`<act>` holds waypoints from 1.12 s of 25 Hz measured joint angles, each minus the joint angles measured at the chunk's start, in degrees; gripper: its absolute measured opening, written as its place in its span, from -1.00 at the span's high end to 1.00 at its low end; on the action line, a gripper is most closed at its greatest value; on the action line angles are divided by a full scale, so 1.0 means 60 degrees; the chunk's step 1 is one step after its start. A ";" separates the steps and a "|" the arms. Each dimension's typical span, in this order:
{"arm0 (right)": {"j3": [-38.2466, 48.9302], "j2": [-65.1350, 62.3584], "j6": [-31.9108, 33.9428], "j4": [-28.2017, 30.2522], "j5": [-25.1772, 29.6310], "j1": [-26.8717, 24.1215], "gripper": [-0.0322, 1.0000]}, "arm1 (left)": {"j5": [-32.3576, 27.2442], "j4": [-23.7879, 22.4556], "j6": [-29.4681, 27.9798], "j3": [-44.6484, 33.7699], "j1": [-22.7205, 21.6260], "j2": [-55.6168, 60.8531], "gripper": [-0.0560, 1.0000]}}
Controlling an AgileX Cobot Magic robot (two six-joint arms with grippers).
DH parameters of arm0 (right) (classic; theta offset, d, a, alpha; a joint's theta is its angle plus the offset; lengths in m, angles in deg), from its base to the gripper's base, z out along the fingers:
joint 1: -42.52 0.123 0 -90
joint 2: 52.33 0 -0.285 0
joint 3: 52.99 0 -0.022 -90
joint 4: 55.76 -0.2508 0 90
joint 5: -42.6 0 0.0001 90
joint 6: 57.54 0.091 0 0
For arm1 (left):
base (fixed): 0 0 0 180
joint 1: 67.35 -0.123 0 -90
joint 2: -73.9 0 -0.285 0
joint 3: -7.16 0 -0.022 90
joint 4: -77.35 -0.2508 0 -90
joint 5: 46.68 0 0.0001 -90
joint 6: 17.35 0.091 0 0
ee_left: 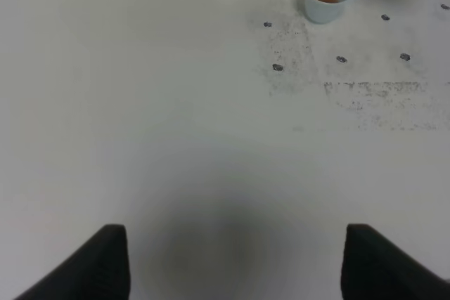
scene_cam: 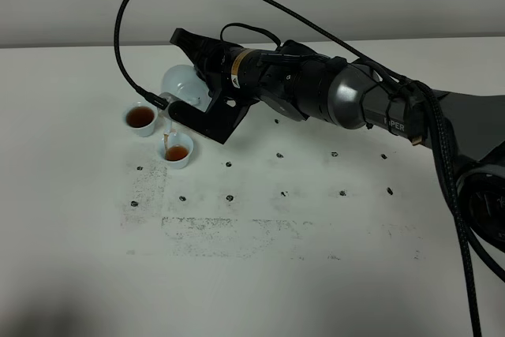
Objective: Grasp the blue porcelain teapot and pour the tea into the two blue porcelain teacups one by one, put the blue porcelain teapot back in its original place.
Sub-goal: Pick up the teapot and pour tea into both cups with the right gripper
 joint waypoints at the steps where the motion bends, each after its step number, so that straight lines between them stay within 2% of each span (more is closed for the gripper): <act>1: 0.0000 0.0000 -0.0025 0.0000 0.0000 0.0000 0.85 | 0.0000 0.0000 0.0000 0.0000 0.0000 0.0000 -0.25; 28: 0.0000 0.0000 -0.0818 0.0000 -0.0397 -0.0067 0.85 | 0.0000 0.0000 0.0000 0.0000 0.0000 0.0000 -0.25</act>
